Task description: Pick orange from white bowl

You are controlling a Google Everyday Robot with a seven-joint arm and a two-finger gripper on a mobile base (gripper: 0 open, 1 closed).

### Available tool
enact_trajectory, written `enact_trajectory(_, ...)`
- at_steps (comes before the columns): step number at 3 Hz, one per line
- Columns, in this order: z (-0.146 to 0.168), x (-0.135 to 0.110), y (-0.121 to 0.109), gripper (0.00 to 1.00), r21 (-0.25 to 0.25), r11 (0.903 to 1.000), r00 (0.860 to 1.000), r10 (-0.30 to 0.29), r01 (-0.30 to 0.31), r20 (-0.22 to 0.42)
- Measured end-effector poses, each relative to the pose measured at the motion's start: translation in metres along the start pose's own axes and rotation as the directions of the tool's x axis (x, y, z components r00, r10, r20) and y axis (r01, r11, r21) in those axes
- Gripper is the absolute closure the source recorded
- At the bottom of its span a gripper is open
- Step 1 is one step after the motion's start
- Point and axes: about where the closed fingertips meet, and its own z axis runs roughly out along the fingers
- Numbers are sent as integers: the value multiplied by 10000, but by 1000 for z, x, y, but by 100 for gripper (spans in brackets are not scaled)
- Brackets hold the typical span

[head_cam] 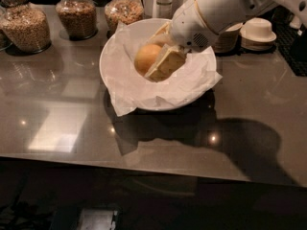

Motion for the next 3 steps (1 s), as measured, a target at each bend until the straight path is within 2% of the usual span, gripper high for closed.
enact_trajectory(1,-24,-38,39,100,298,9908,9879,-1342,1322,783)
enact_trajectory(2,-48,-54,79,100,842,9720,9611,-2303,2195,1525)
enact_trajectory(3,-71,-48,103,100,1276,9599,9332,-2736,2495,2331)
